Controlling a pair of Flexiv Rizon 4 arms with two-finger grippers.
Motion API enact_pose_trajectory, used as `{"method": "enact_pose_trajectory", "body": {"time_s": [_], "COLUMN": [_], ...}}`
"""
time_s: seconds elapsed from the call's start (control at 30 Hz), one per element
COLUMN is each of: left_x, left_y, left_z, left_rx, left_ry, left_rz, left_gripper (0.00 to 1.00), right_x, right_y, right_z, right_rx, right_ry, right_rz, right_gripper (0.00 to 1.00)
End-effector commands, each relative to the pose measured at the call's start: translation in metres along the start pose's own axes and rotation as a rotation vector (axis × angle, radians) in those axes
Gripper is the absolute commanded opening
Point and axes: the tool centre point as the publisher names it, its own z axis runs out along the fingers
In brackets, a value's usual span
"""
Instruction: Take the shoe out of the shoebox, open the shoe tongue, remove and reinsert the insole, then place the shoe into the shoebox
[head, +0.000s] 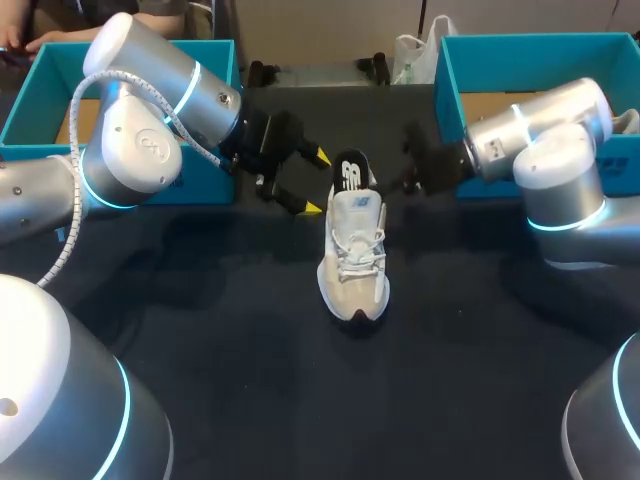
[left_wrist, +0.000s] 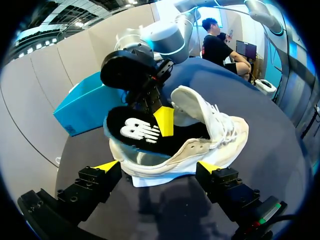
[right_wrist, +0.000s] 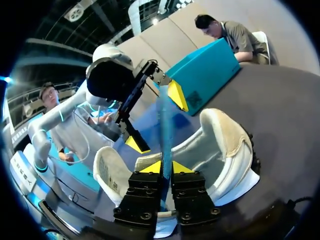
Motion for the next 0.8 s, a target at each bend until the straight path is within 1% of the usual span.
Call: {"method": "enact_pose_trajectory", "body": {"time_s": [0.03, 0.2, 0.3, 0.4, 0.43, 0.47, 0.6, 0.8], "left_x": [0.000, 0.000, 0.000, 0.000, 0.000, 0.000, 0.000, 0.000], "left_y": [-0.001, -0.001, -0.001, -0.001, -0.001, -0.001, -0.001, -0.001], "left_z": [0.000, 0.000, 0.000, 0.000, 0.000, 0.000, 0.000, 0.000], "left_rx": [-0.003, -0.003, -0.003, -0.003, -0.003, -0.003, -0.003, -0.003], "left_ry": [0.002, 0.002, 0.002, 0.002, 0.002, 0.002, 0.002, 0.002], "left_rz": [0.000, 0.000, 0.000, 0.000, 0.000, 0.000, 0.000, 0.000], "left_gripper": [1.00, 1.00, 1.00, 1.00, 1.00, 1.00, 1.00, 1.00], "right_x": [0.005, 0.000, -0.007, -0.012, -0.013, -0.014, -0.011, 0.002], "right_y": [0.006, 0.014, 0.017, 0.019, 0.019, 0.018, 0.011, -0.005], "right_z": [-0.003, -0.002, -0.002, 0.000, 0.000, 0.001, 0.002, 0.007], "right_rx": [-0.003, -0.012, -0.018, -0.017, -0.016, -0.007, 0.008, 0.024], "right_ry": [-0.015, -0.018, -0.016, -0.008, -0.006, 0.000, 0.005, 0.016], "right_rz": [-0.014, -0.033, -0.043, -0.043, -0.042, -0.032, -0.012, 0.030], "right_gripper": [0.20, 0.24, 0.23, 0.16, 0.11, 0.00, 0.00, 0.00]}}
